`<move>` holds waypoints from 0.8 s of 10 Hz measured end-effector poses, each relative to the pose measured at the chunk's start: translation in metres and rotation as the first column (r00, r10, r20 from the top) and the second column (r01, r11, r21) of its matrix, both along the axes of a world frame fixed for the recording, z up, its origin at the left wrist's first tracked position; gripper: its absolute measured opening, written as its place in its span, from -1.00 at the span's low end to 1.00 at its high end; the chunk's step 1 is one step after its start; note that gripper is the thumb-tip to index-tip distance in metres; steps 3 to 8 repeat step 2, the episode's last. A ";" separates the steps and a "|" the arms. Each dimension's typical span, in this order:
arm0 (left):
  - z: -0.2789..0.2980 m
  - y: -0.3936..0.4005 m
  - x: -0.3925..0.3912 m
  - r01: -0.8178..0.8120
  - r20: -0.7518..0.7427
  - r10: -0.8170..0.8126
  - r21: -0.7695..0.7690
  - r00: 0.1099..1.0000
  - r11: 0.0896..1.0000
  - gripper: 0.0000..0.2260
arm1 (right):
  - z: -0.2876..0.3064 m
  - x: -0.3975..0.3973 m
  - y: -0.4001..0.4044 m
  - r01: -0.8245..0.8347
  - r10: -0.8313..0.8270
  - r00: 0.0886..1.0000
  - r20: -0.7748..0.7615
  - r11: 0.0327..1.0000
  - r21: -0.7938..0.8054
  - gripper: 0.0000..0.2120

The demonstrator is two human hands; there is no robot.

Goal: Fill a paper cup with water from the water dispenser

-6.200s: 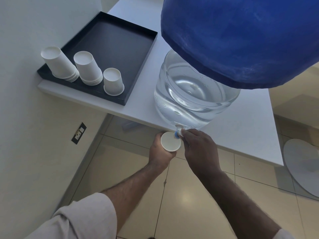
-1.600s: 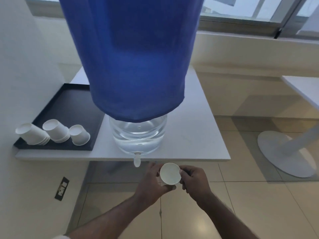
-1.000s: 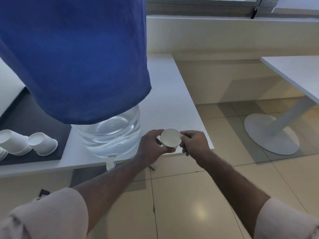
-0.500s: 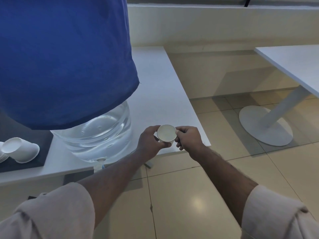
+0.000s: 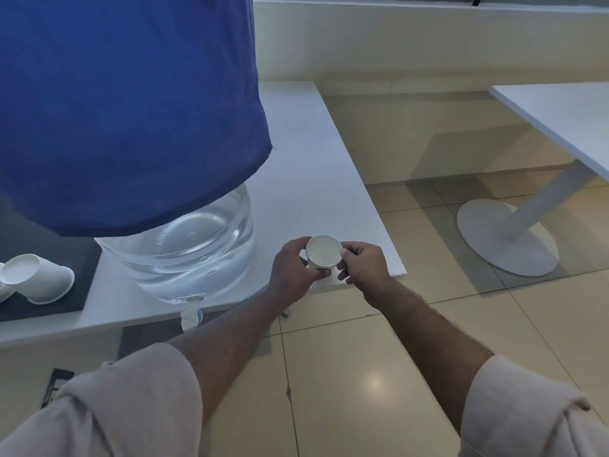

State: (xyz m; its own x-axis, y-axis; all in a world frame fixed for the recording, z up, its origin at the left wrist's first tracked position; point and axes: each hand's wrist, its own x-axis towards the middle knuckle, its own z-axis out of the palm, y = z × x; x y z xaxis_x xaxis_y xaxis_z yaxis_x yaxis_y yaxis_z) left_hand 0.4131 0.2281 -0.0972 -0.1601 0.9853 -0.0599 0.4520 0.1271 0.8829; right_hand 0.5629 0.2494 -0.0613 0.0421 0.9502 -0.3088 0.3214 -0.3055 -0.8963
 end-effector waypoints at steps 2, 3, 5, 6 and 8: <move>-0.003 -0.014 -0.004 -0.027 -0.037 0.025 -0.042 0.999 0.999 -0.14 | 0.002 0.005 -0.010 0.026 -0.028 0.997 0.067 0.999 0.035 -0.73; -0.003 -0.014 -0.004 -0.027 -0.037 0.025 -0.042 0.999 0.999 -0.14 | 0.002 0.005 -0.010 0.026 -0.028 0.997 0.067 0.999 0.035 -0.73; -0.003 -0.014 -0.004 -0.027 -0.037 0.025 -0.042 0.999 0.999 -0.14 | 0.002 0.005 -0.010 0.026 -0.028 0.997 0.067 0.999 0.035 -0.73; -0.003 -0.014 -0.004 -0.027 -0.037 0.025 -0.042 0.999 0.999 -0.14 | 0.002 0.005 -0.010 0.026 -0.028 0.997 0.067 0.999 0.035 -0.73; -0.003 -0.014 -0.004 -0.027 -0.037 0.025 -0.042 0.999 0.999 -0.14 | 0.002 0.005 -0.010 0.026 -0.028 0.997 0.067 0.999 0.035 -0.73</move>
